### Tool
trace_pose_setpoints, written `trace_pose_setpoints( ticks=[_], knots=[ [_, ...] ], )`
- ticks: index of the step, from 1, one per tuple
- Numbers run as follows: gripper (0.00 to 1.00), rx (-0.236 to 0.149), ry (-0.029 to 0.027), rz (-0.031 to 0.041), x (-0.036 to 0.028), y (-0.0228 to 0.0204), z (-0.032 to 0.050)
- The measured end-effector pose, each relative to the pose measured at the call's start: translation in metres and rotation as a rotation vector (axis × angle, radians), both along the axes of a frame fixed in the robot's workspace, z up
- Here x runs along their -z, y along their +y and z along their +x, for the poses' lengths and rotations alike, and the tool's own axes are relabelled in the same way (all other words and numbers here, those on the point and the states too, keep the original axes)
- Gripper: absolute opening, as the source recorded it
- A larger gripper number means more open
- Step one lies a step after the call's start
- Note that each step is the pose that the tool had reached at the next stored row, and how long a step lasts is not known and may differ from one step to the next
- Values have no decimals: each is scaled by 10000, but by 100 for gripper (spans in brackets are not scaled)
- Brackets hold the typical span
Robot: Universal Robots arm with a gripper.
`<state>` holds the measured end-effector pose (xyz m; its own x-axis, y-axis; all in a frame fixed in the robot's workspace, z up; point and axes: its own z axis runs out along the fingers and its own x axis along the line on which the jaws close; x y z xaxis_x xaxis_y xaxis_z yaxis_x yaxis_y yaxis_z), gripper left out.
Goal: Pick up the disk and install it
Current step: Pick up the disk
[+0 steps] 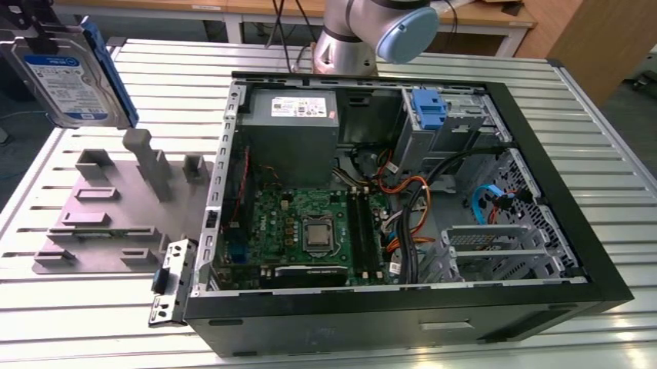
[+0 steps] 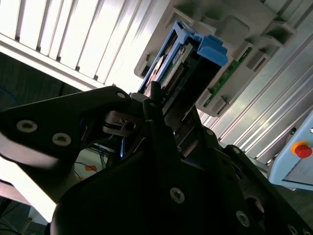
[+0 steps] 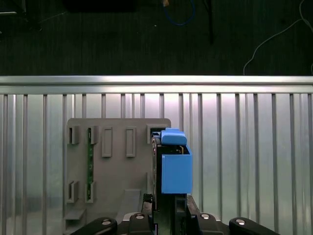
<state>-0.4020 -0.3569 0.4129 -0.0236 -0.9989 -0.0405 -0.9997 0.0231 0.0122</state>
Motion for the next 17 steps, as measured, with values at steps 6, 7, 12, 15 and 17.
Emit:
trace_pose_setpoints(
  ticks=[6, 7, 12, 15, 17],
  knots=[
    [35, 0, 0, 0, -39, 0, 0],
    [35, 0, 0, 0, -45, 0, 0],
    [35, 0, 0, 0, -55, 0, 0],
    [35, 1, 3, -2, -62, 0, 0],
    [35, 0, 0, 0, -73, 0, 0]
  ],
)
